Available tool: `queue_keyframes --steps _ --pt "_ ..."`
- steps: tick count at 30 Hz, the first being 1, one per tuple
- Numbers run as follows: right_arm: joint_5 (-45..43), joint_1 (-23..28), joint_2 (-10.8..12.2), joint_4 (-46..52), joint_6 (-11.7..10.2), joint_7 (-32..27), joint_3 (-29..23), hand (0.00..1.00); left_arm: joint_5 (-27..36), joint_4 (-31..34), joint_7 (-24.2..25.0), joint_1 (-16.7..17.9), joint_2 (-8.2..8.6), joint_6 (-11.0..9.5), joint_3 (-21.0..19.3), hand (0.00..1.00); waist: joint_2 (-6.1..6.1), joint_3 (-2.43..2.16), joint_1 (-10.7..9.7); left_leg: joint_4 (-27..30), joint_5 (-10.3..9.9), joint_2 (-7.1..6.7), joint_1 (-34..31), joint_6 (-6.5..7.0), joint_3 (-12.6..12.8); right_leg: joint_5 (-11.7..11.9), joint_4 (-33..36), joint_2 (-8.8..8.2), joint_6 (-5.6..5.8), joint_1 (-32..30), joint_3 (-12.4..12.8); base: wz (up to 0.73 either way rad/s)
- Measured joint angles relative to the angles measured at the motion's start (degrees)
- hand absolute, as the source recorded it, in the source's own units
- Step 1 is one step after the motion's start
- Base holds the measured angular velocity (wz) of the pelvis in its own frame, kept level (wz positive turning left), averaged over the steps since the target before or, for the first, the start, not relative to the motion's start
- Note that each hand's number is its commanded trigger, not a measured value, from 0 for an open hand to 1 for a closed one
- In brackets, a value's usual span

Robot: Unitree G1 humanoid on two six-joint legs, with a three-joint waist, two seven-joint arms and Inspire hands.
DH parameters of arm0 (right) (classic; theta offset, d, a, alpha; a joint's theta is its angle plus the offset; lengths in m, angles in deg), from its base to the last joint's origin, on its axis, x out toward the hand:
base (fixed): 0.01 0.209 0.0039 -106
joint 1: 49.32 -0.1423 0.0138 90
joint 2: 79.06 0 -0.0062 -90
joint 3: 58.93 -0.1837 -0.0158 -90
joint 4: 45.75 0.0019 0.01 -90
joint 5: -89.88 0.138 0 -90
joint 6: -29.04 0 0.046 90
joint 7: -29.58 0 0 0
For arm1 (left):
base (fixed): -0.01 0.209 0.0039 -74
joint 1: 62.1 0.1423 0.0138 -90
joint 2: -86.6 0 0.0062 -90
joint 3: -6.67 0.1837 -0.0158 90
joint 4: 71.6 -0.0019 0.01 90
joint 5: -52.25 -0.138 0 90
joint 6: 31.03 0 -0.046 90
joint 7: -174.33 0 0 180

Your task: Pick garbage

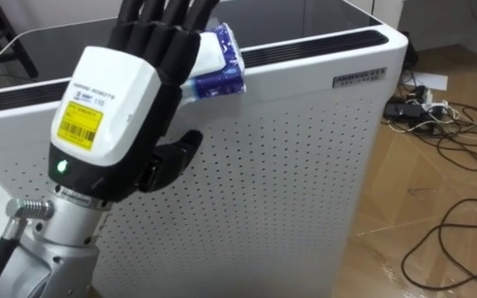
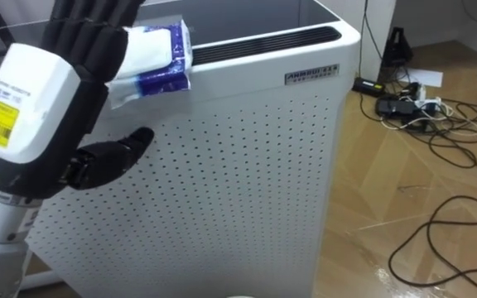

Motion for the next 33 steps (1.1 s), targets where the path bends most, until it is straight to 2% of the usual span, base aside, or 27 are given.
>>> queue_keyframes --steps 5,9,11,13,19,24,25,26,31,33 --pt "-0.01 -0.51 -0.06 0.00 0.00 -0.21 0.00 1.00 0.00 -0.93 0.28 0.00 0.00 0.48 0.00 0.00 -0.01 0.00 -0.04 -0.02 0.00 0.02 0.06 0.00 0.09 0.00 -0.03 -0.01 0.00 0.02 0.07 -0.01" --pt "-0.05 -0.65 -0.05 -0.03 0.07 -0.18 0.00 1.00 -0.06 -1.49 2.09 0.01 -0.04 1.63 0.00 0.00 0.02 -0.01 0.06 0.00 0.00 0.06 0.30 0.00 0.89 0.01 0.05 0.03 -0.02 0.05 0.51 -0.06" --pt "-0.09 -0.65 -0.01 -0.06 0.47 -0.16 0.00 1.00 -0.08 -2.07 2.39 0.01 -0.04 1.67 0.00 0.00 0.08 -0.05 0.16 0.01 0.00 0.08 0.33 0.00 1.02 0.04 0.12 0.06 -0.07 0.05 0.49 -0.02" --pt "-0.49 -0.65 0.00 -0.09 1.34 -0.15 0.00 1.00 -0.08 -2.53 3.24 0.03 -0.04 2.55 -0.01 0.00 0.27 -0.18 0.23 0.04 0.00 0.09 0.22 0.00 1.06 0.12 0.13 0.09 -0.14 -0.02 0.50 0.00" --pt "-2.24 -0.63 -0.10 -0.14 3.71 -0.20 -0.01 1.00 0.04 -2.52 5.86 0.03 -0.08 3.88 -0.02 0.00 1.38 -0.86 0.20 0.04 0.00 0.14 0.25 0.00 1.08 0.14 0.14 0.13 -0.15 0.03 0.39 0.00" --pt "-2.22 -0.61 -0.10 -0.01 4.13 -0.55 -0.05 1.00 0.65 -2.52 9.72 0.03 -0.09 5.40 -0.02 0.00 1.59 -0.76 0.06 0.08 0.07 0.21 0.25 -0.07 1.07 0.15 0.22 0.14 -0.17 0.26 0.20 0.00" --pt "-2.22 -0.70 -0.09 0.00 4.13 -0.76 -0.05 1.00 0.79 -2.59 10.47 0.03 -0.12 5.72 -0.03 0.15 1.61 -0.72 0.01 0.09 0.07 0.21 0.27 -0.07 1.08 0.16 0.24 0.15 -0.18 0.32 0.25 0.00" --pt "-2.22 -0.81 -0.09 0.00 4.13 -0.99 -0.09 1.00 1.03 -2.65 11.36 0.02 -0.14 6.08 -0.03 1.00 1.62 -0.62 -0.07 0.11 0.07 0.22 0.26 -0.08 1.08 0.18 0.26 0.16 -0.21 0.32 0.28 0.00" --pt "-2.22 -0.85 -0.09 0.31 4.56 -1.46 -1.17 1.00 1.85 -2.96 12.95 0.03 -0.61 6.29 -0.34 1.00 1.98 0.00 0.02 -0.24 0.08 0.27 0.25 -0.10 1.18 0.19 0.44 0.23 -0.24 0.19 0.47 0.00" --pt "-2.22 -0.86 -0.10 0.66 4.94 -1.67 -1.34 1.00 2.38 -2.97 13.11 -0.06 -0.79 6.29 -0.94 1.00 2.30 -0.14 0.03 -0.30 0.09 0.32 0.26 -0.10 1.25 0.20 0.42 0.28 -0.25 0.15 0.53 0.00"
